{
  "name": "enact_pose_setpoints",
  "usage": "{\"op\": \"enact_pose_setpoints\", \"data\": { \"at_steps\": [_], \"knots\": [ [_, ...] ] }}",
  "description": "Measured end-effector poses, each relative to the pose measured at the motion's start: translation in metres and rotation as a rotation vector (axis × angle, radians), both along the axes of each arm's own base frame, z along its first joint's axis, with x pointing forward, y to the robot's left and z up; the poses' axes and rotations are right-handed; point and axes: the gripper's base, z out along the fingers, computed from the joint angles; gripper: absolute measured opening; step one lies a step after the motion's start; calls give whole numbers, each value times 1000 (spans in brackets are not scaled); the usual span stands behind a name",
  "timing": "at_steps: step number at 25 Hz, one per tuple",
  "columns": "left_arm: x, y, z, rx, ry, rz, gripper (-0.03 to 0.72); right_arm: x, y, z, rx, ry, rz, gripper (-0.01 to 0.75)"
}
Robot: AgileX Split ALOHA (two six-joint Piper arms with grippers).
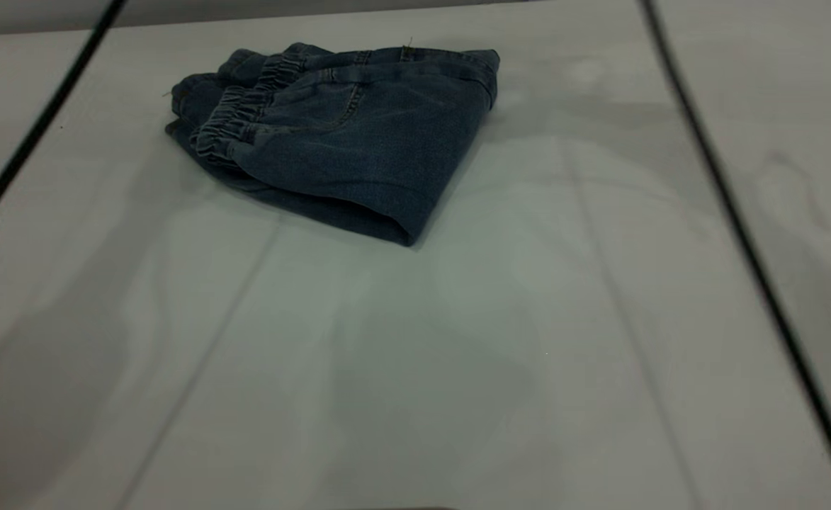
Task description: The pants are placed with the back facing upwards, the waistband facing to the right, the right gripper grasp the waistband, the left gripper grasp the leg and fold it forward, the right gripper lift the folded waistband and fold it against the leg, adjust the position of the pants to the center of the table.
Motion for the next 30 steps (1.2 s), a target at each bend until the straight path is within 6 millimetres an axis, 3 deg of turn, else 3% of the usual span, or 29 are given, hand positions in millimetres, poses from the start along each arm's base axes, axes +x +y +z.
{"op": "enact_pose_setpoints", "data": {
  "at_steps": [3, 5, 11, 15, 19, 27, 30],
  "knots": [
    [-8, -15, -14, 85, 11, -139, 442, -5, -30, 25, -96, 52, -58, 575],
    [-13, -28, -26, 135, 13, -270, 442, -9, -39, 39, -140, 55, -74, 575],
    [-22, -62, -87, 228, 56, -651, 442, -16, -40, 53, -164, 67, -70, 575],
    [-27, -69, -132, 261, 122, -763, 442, -18, -41, 52, -175, 81, -64, 575],
    [-28, -72, -141, 253, 154, -687, 442, -18, -41, 52, -177, 84, -62, 575],
    [-36, -107, -136, 173, 207, -179, 442, -18, -43, 51, -204, 77, -57, 575],
    [-38, -119, -132, 136, 219, -72, 442, -18, -43, 51, -209, 78, -56, 574]
  ]
}}
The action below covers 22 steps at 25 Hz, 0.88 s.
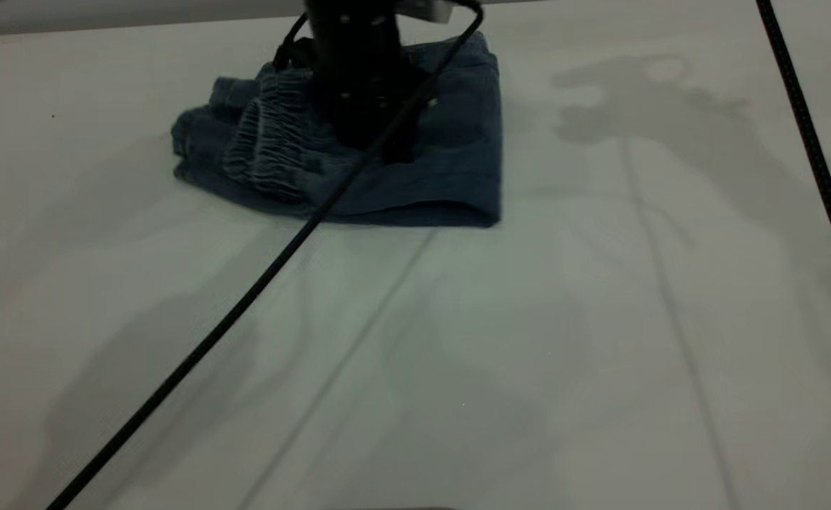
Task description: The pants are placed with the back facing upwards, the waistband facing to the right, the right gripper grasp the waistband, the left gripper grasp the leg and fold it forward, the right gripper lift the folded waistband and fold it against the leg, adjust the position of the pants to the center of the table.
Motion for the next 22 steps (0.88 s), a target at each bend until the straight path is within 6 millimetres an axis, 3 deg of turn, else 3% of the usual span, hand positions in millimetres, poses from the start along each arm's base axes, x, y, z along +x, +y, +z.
{"op": "enact_pose_setpoints", "data": {
  "at_steps": [6, 11, 15, 17, 22],
  "knots": [
    [13, -9, 35, -61, -103, 34, 442, 1, -1, 11, -19, -4, 14, 574],
    [21, -11, 71, -90, -216, 33, 442, 1, 0, 61, -20, -36, 50, 574],
    [18, -8, 121, -127, -302, 59, 442, 1, -1, 107, -2, -147, 25, 574],
    [14, -3, 156, -143, -365, 71, 442, -5, -2, 127, 13, -190, 11, 574],
    [-5, 11, 236, -177, -518, 97, 442, -37, -8, 186, 42, -302, -2, 574]
  ]
}}
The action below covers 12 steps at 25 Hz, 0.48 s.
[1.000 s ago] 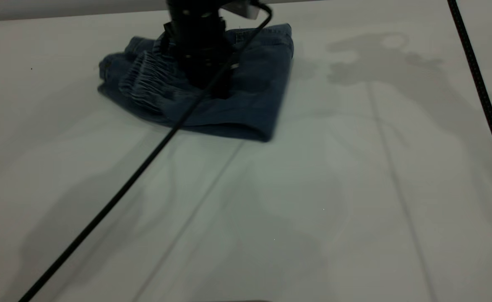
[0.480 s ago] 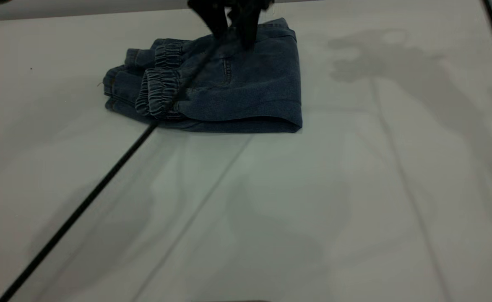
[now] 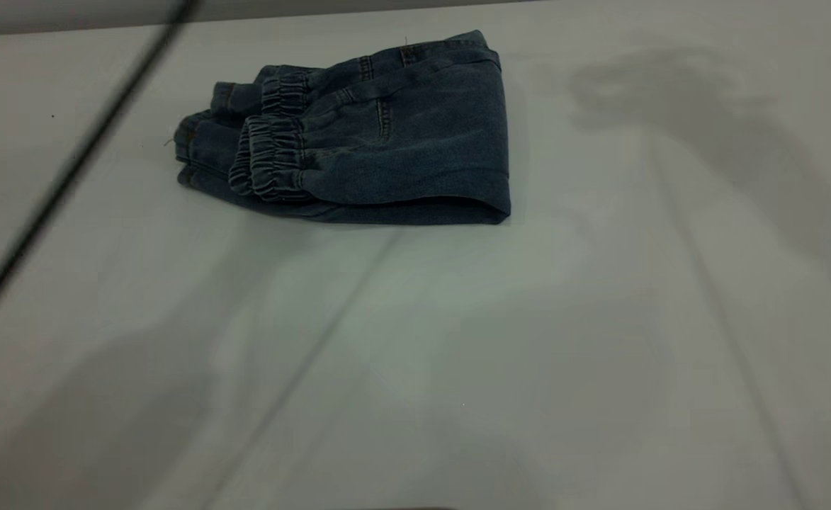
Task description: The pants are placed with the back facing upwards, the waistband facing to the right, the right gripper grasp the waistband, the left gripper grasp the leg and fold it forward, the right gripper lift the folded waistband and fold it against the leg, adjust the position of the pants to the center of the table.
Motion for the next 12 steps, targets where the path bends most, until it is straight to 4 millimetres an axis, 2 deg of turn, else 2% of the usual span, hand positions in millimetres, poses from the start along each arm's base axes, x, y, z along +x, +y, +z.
{"op": "enact_pose_setpoints", "data": {
  "at_steps": [3, 6, 8, 12],
  "knots": [
    [-18, 12, 46, -15, -78, 11, 442, -30, -6, 41, 18, -86, -2, 573],
    [-40, 26, 76, -5, -113, 26, 442, -69, -13, 76, 33, -152, -2, 570],
    [-57, 36, 89, 9, -111, 33, 442, -100, -19, 98, 44, -195, -3, 570],
    [-101, 60, 115, 14, -103, 36, 442, -161, -30, 122, 61, -243, 1, 570]
  ]
}}
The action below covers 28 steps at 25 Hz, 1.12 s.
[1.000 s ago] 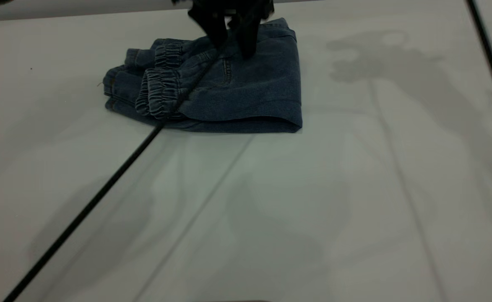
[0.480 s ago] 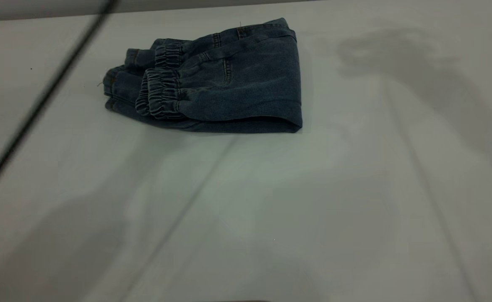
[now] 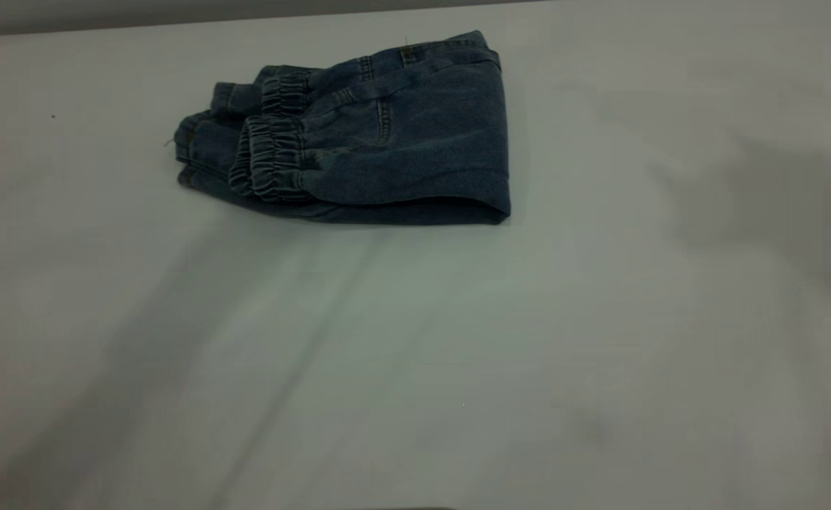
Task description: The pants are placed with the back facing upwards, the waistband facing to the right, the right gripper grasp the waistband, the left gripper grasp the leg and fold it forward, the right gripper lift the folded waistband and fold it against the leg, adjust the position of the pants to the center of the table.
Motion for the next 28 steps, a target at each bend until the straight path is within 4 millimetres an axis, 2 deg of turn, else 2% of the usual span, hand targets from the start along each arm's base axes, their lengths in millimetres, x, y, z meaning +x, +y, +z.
{"op": "enact_pose_setpoints", "data": {
  "at_steps": [3, 7, 9, 12, 15, 20, 23, 28],
  "knots": [
    [-43, 22, 16, -5, 1, -1, 442, -43, -8, 1, 1, 1, 0, 570],
    [-109, 55, 35, -33, -30, -5, 442, -98, -19, -9, -1, 7, 0, 570],
    [-144, 73, 44, -55, -67, -7, 442, -117, -23, -21, -5, 26, 0, 570],
    [-192, 98, 46, -80, -113, -8, 442, -144, -28, -37, -5, 42, 1, 570],
    [-239, 122, 38, -104, -159, -8, 442, -171, -32, -57, -2, 58, 5, 570],
    [-306, 158, 9, -145, -235, -8, 442, -205, -39, -94, -7, 90, 6, 570],
    [-326, 168, -14, -175, -235, 11, 442, -217, -41, -114, -10, 113, 6, 570],
    [-337, 171, -54, -181, -179, 12, 442, -242, -45, -153, -11, 131, 8, 570]
  ]
}}
